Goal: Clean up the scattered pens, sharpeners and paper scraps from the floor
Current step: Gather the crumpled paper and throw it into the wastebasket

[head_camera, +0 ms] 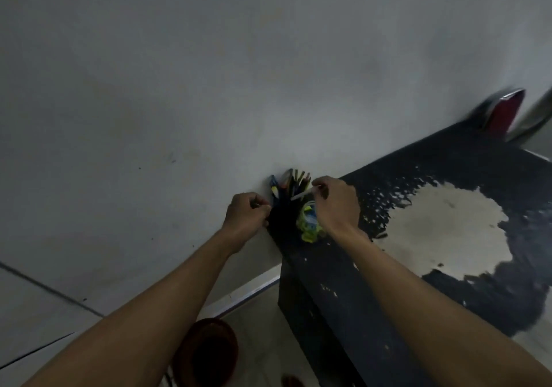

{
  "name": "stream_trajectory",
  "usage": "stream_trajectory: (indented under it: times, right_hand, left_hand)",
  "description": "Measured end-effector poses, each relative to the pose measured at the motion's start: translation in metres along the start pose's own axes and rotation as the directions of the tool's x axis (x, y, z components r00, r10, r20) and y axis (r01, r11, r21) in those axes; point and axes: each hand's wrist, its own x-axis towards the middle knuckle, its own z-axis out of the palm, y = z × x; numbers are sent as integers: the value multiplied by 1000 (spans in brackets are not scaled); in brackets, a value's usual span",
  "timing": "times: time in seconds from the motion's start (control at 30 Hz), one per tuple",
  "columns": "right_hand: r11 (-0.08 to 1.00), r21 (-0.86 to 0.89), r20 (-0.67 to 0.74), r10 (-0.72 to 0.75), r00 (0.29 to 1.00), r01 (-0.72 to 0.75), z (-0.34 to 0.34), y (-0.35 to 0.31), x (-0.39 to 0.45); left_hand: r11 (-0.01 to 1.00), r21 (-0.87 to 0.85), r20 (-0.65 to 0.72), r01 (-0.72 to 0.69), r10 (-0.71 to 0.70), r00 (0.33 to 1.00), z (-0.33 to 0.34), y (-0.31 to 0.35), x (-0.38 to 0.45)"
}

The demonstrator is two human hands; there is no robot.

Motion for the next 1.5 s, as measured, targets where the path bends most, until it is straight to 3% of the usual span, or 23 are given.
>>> stream_trajectory:
  times: [0.17, 0.3, 0.57, 0.9, 1.07, 1.2, 1.5]
  right_hand:
    - [983, -172, 181, -36, 983, 68, 36, 10, 55]
    - [957, -270, 370, -1, 929, 108, 54, 14, 73]
    - [971, -190, 546, -16, 837, 143, 73, 30, 82]
    - [983, -75, 424, -122, 897, 170, 61, 14, 47]
    - [974, 68, 422, -224, 878, 216, 62, -8, 4]
    - [967, 130, 469, -255, 846, 219, 75, -36, -44]
    - [951, 201, 444, -304, 843, 237, 114, -120, -191]
  left_hand:
    - [1000, -6, -77, 31, -31, 997, -1, 2, 40]
    - [997, -11, -126, 82, -83, 989, -6, -2, 59]
    - [991, -34, -172, 128, -132, 976, -11, -15, 64]
    - [995, -33, -175, 97, -101, 979, -21, -26, 36]
    - [997, -17, -164, 78, -80, 983, -36, -44, 5]
    - [999, 16, -173, 52, -48, 984, -66, -68, -33]
    - [995, 58, -231, 82, -67, 971, -166, -142, -149]
